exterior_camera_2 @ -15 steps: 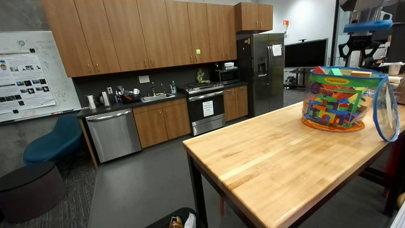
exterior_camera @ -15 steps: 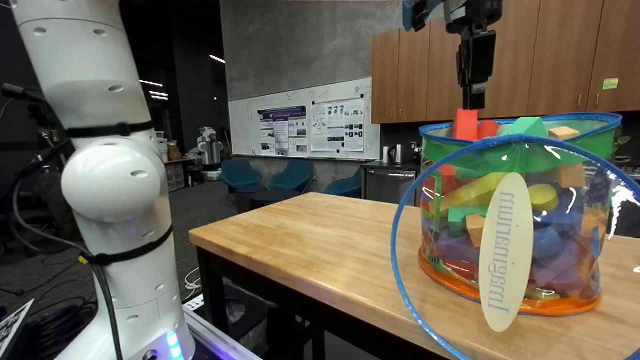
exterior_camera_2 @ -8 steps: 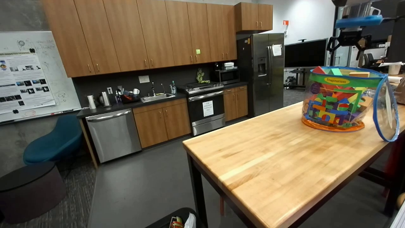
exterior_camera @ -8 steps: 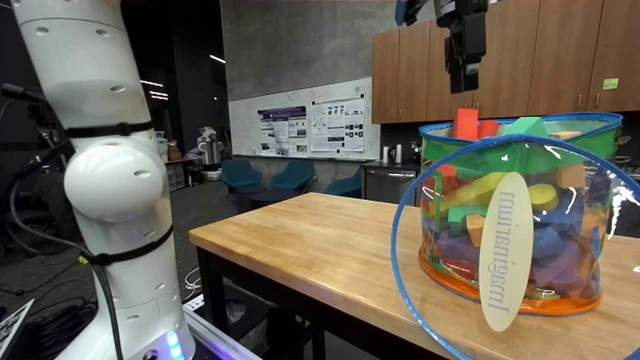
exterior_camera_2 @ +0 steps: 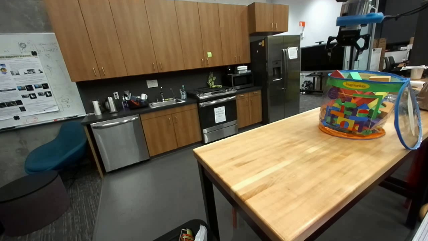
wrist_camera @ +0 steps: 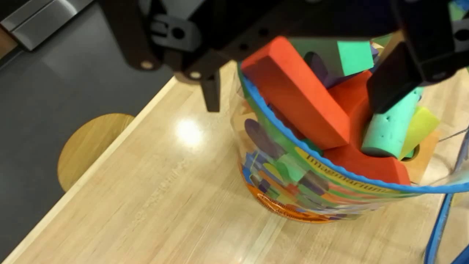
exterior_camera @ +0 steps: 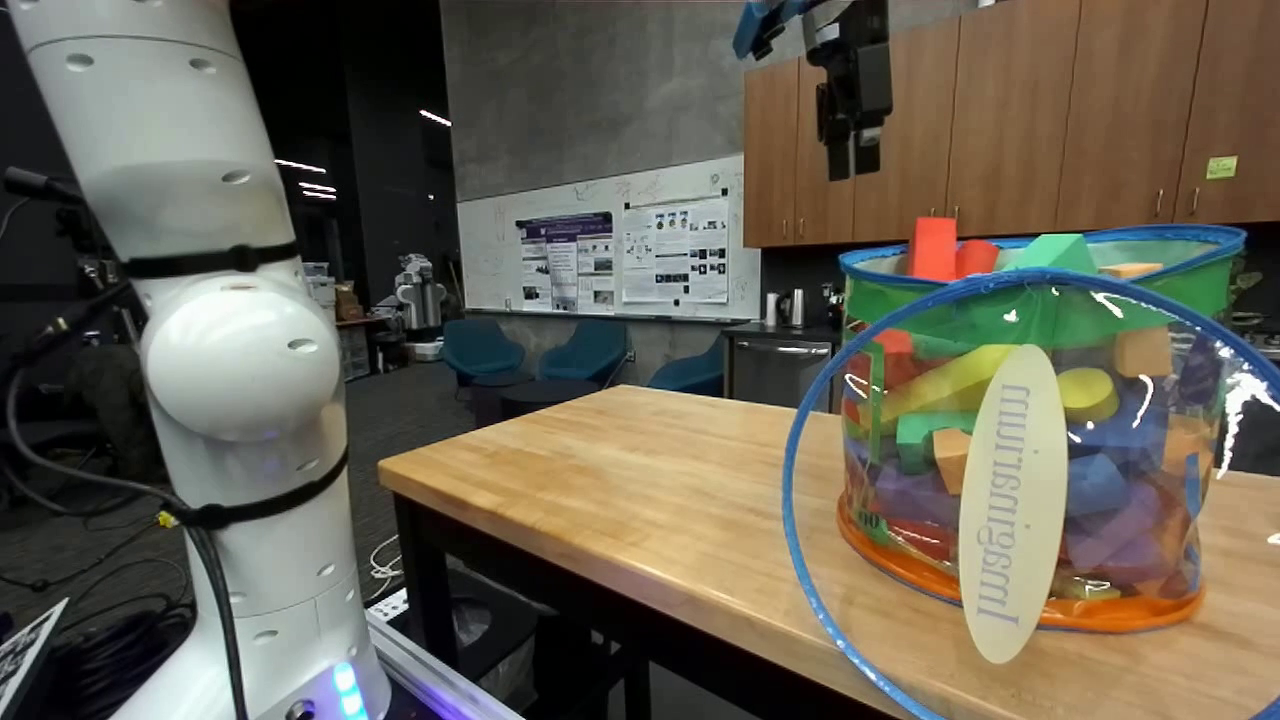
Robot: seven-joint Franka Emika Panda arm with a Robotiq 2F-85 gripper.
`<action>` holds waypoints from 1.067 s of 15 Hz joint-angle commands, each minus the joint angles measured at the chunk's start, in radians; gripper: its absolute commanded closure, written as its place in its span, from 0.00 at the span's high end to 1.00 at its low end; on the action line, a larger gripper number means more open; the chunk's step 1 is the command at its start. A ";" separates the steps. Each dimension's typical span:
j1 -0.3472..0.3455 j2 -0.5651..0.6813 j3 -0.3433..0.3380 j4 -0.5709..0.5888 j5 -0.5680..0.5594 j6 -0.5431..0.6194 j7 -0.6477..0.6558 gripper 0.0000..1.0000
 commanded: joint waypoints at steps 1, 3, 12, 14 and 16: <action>0.032 -0.024 0.034 -0.004 0.000 -0.031 -0.021 1.00; 0.051 -0.024 0.055 -0.008 -0.001 -0.033 -0.028 1.00; 0.126 -0.031 0.135 -0.060 0.006 -0.025 -0.053 1.00; 0.142 -0.034 0.152 -0.086 0.007 -0.002 -0.048 1.00; 0.154 -0.032 0.168 -0.113 0.003 0.009 -0.039 1.00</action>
